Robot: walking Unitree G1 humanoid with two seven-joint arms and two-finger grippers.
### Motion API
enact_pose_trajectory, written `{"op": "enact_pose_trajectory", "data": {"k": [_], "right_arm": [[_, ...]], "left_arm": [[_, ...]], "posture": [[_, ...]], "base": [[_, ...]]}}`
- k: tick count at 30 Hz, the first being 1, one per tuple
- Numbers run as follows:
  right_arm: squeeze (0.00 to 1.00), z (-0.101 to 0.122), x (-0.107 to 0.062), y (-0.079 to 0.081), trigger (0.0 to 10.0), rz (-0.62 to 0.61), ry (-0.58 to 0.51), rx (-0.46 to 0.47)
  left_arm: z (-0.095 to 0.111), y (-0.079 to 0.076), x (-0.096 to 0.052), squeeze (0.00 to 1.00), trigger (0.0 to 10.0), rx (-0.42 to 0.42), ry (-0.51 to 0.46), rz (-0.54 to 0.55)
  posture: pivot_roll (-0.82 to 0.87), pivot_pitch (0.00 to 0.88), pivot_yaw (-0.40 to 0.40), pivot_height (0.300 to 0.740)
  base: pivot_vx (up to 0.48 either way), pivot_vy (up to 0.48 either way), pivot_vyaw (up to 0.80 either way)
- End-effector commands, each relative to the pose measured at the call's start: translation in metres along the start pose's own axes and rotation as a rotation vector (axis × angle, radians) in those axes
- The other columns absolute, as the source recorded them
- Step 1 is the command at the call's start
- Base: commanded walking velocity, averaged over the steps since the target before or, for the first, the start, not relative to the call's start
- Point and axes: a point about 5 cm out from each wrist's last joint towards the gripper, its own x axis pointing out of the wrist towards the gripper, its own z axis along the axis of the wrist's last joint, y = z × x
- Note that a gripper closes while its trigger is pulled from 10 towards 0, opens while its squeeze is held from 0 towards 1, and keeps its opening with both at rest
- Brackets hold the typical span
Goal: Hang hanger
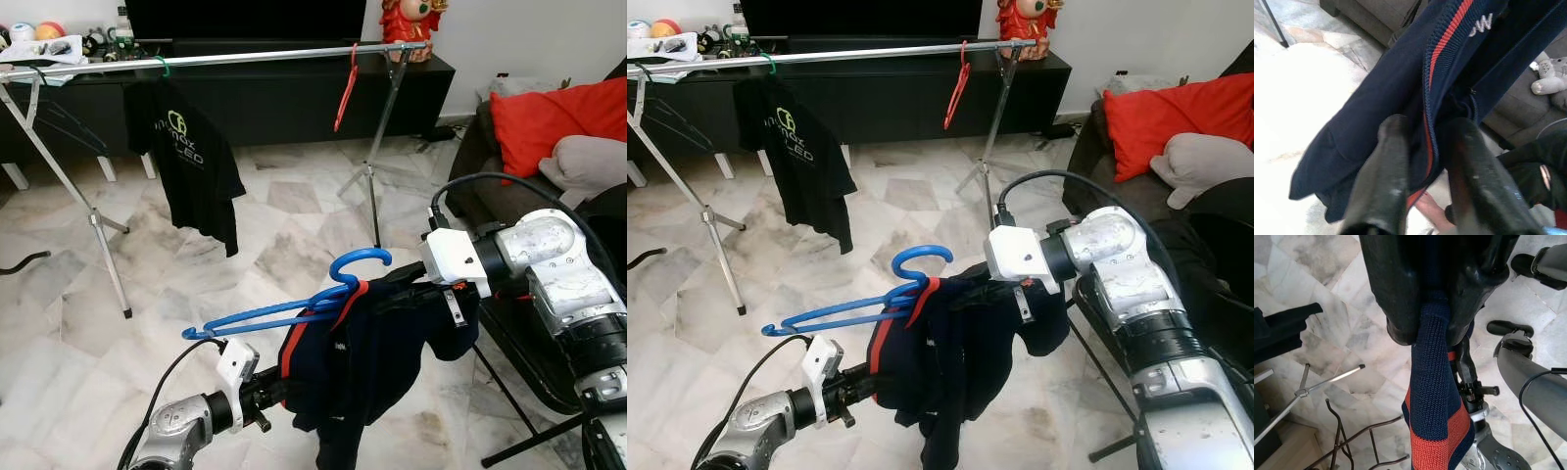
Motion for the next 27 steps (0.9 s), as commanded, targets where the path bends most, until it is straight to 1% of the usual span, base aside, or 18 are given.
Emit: {"op": "enact_pose_trajectory", "data": {"k": [1, 8, 15, 18, 22, 24, 25, 27], "right_arm": [[0.00, 0.007, -0.006, -0.006, 0.0, -0.025, 0.002, -0.035], [0.00, 0.007, -0.006, -0.009, 0.0, -0.050, -0.001, -0.033], [0.00, 0.006, -0.005, -0.010, 0.0, -0.065, -0.003, -0.032], [0.00, 0.006, -0.004, -0.010, 0.0, -0.072, -0.005, -0.031], [0.00, 0.002, -0.006, -0.010, 0.0, -0.100, -0.003, -0.019], [0.00, -0.009, -0.009, -0.006, 0.0, -0.101, 0.068, -0.013], [0.00, -0.017, -0.011, -0.002, 0.0, -0.100, 0.126, -0.015], [0.00, -0.023, -0.013, 0.002, 0.0, -0.102, 0.151, 0.002]], "left_arm": [[-0.002, -0.003, 0.000, 0.00, 0.0, -0.011, 0.003, -0.018], [-0.003, -0.005, 0.000, 0.00, 0.0, -0.028, -0.008, -0.040], [-0.003, -0.005, 0.000, 0.00, 0.0, -0.028, -0.009, -0.031], [-0.006, -0.002, -0.002, 0.00, 0.0, -0.015, 0.017, 0.010], [-0.012, 0.005, -0.009, 0.00, 0.0, 0.021, 0.086, 0.111], [-0.015, 0.010, -0.015, 0.00, 0.0, 0.059, 0.120, 0.191], [-0.018, 0.013, -0.018, 0.00, 0.0, 0.081, 0.141, 0.225], [-0.020, 0.014, -0.022, 0.00, 0.0, 0.081, 0.147, 0.241]], "posture": [[-0.09, 0.116, -0.081, 0.721], [-0.09, 0.116, -0.079, 0.721], [-0.09, 0.118, -0.078, 0.721], [-0.09, 0.119, -0.078, 0.721], [-0.09, 0.122, -0.075, 0.721], [-0.09, 0.123, -0.074, 0.721], [-0.09, 0.126, -0.074, 0.721], [-0.09, 0.127, -0.073, 0.721]], "base": [[0.000, 0.000, 0.00], [0.000, 0.000, 0.00], [0.000, 0.000, 0.00], [0.000, 0.000, 0.00], [0.000, 0.000, 0.00], [0.000, 0.000, 0.00], [0.000, 0.000, 0.00], [0.000, 0.000, 0.00]]}}
